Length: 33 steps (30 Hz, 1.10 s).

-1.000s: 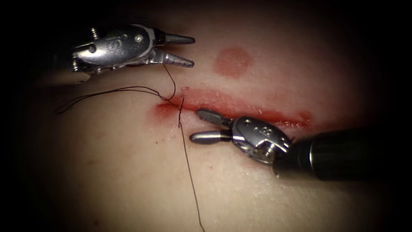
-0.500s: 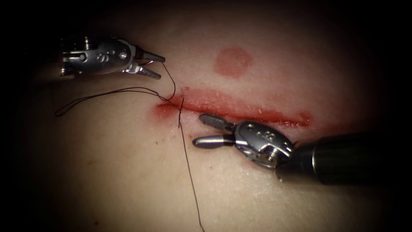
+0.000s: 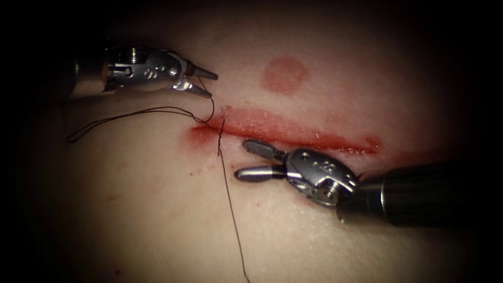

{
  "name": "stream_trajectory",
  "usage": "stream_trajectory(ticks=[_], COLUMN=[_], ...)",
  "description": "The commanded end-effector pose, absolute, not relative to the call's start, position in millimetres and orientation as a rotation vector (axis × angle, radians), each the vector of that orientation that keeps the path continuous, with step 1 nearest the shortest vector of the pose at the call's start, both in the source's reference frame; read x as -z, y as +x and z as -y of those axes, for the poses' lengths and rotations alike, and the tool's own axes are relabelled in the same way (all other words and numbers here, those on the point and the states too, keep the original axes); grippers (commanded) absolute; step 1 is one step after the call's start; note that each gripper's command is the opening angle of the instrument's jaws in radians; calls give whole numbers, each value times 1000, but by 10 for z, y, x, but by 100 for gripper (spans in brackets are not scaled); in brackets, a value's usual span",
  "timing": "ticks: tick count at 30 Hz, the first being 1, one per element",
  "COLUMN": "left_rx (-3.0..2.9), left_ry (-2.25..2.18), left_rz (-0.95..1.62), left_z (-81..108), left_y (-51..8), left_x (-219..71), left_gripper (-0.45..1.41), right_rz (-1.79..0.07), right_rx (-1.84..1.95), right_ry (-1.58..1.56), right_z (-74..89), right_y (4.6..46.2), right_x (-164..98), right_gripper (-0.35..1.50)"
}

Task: Wound Closure
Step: Wrap the suture around the right gripper once.

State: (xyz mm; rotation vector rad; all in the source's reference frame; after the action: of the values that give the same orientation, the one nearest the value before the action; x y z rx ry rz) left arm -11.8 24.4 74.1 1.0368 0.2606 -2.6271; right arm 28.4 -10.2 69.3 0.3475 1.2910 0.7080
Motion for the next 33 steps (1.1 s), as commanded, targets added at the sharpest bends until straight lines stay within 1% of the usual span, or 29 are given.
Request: stream_trajectory(ticks=[1,3,8,10,21,30,33], left_rx=[2625,2625,2618,2618,2566,2581,2582], left_ry=[1031,1026,987,978,886,872,871], left_rz=[-264,-264,-248,-247,-247,-226,-226], left_z=[-245,-244,-232,-229,-225,-211,-213], left_y=[-123,-123,-130,-132,-132,-149,-148], left_x=[-749,-751,-765,-769,-806,-826,-829], left_gripper=[-4,-4,12,15,15,14,10], right_rz=[-1291,-1291,-1291,-1291,-1287,-1286,-1286], right_rx=[-708,-708,-709,-710,-710,-711,-711], right_ry=[351,351,351,351,351,350,350], right_z=[109,109,108,108,106,105,105], right_y=[289,289,289,289,289,289,289], right_x=[-698,-698,-698,-698,-698,-699,-699], right_gripper=[98,98,98,99,101,101,101])
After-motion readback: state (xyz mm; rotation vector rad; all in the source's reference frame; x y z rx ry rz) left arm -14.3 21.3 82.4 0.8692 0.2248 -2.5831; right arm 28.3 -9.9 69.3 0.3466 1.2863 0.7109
